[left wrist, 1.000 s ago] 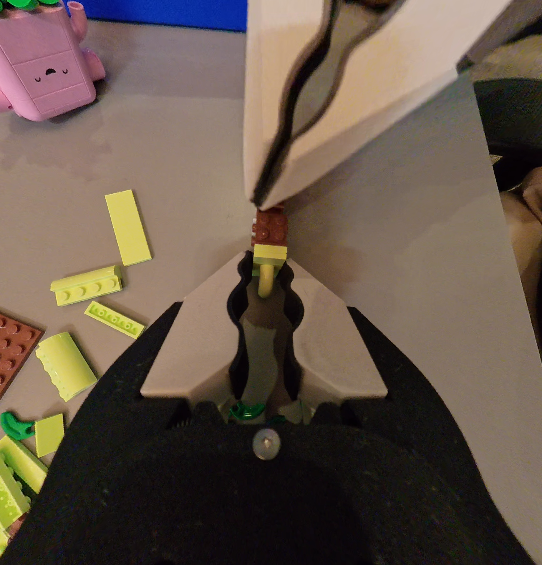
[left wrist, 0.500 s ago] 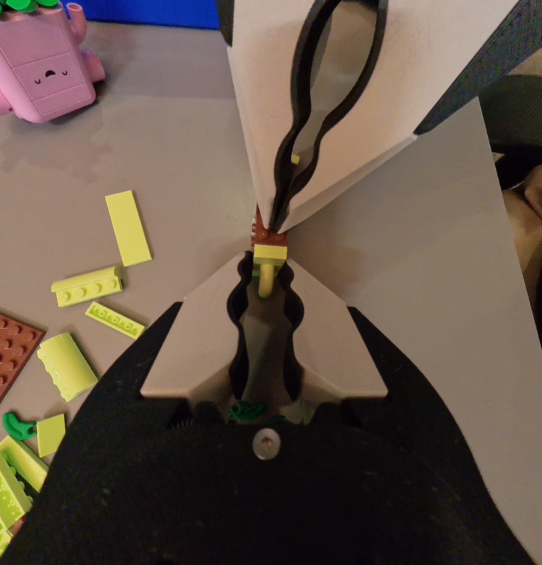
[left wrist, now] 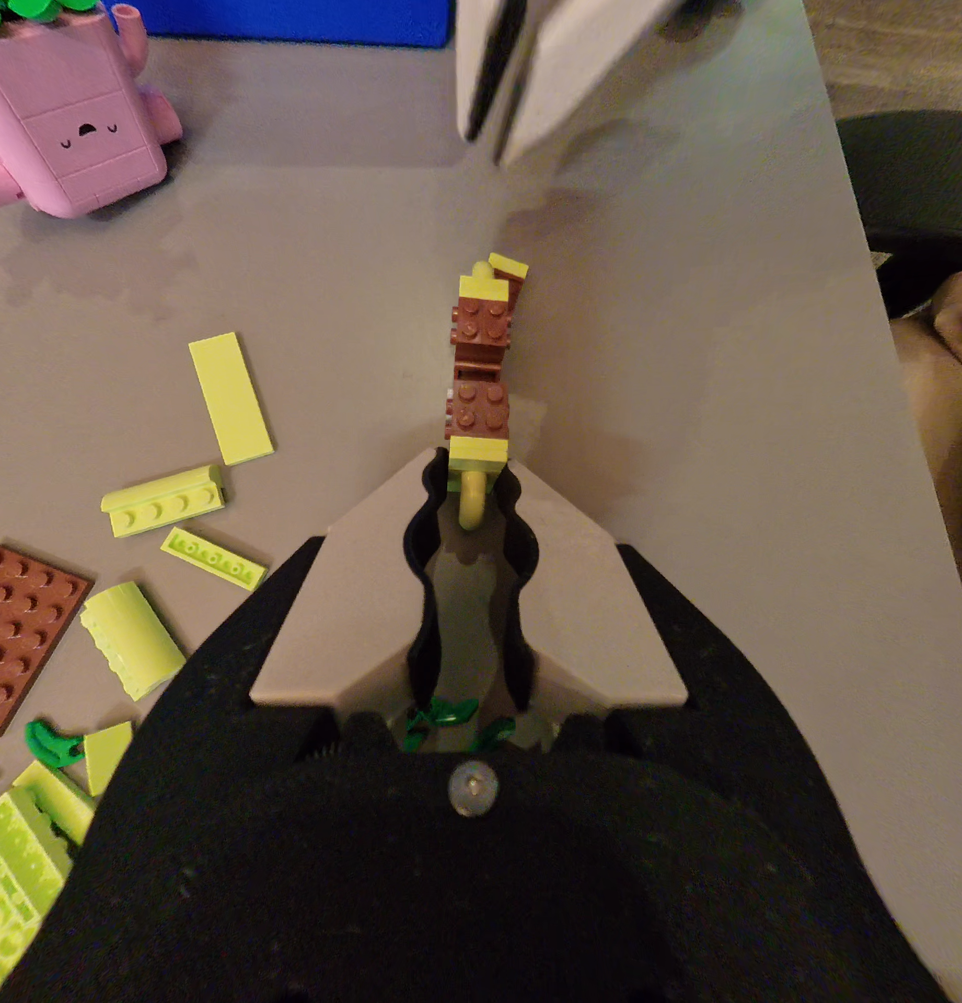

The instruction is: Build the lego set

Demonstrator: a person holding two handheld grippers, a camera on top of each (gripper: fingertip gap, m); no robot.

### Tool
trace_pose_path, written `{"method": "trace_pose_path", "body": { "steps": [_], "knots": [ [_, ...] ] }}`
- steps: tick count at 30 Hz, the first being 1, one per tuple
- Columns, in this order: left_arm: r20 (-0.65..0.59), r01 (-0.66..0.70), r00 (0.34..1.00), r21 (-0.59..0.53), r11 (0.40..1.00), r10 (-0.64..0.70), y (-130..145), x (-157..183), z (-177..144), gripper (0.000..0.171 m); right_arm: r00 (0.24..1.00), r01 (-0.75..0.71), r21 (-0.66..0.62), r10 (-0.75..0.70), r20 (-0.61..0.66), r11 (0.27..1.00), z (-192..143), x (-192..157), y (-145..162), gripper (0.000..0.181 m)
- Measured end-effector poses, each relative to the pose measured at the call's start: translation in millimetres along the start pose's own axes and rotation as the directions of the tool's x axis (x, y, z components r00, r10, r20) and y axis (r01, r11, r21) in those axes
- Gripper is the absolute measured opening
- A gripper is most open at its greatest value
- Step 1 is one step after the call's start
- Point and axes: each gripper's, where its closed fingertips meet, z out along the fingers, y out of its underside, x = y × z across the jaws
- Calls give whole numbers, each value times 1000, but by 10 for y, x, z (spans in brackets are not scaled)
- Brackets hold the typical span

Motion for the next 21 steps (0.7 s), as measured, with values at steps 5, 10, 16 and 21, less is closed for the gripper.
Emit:
{"method": "trace_pose_path", "body": {
  "steps": [5, 10, 16, 21],
  "knots": [
    [-75, -16, 997, -27, 1000, 14, 49, 82, -50, 17, 999, 6, -82, -2, 41, 997, 276, -125, 303, 34],
    [-107, -9, 994, 20, 1000, 11, -17, 108, -78, 44, 996, 17, -99, -8, 92, 995, 360, -146, 324, 15],
    [-38, -16, 999, 57, 998, 18, -142, 100, -3, 47, 999, 30, -27, -30, 15, 999, 62, -19, 93, 14],
    [-21, -40, 999, 6, 999, 40, -56, 113, 97, 41, 967, 218, 6, -217, 137, 976, 114, -235, -210, 14]
  ]
}}
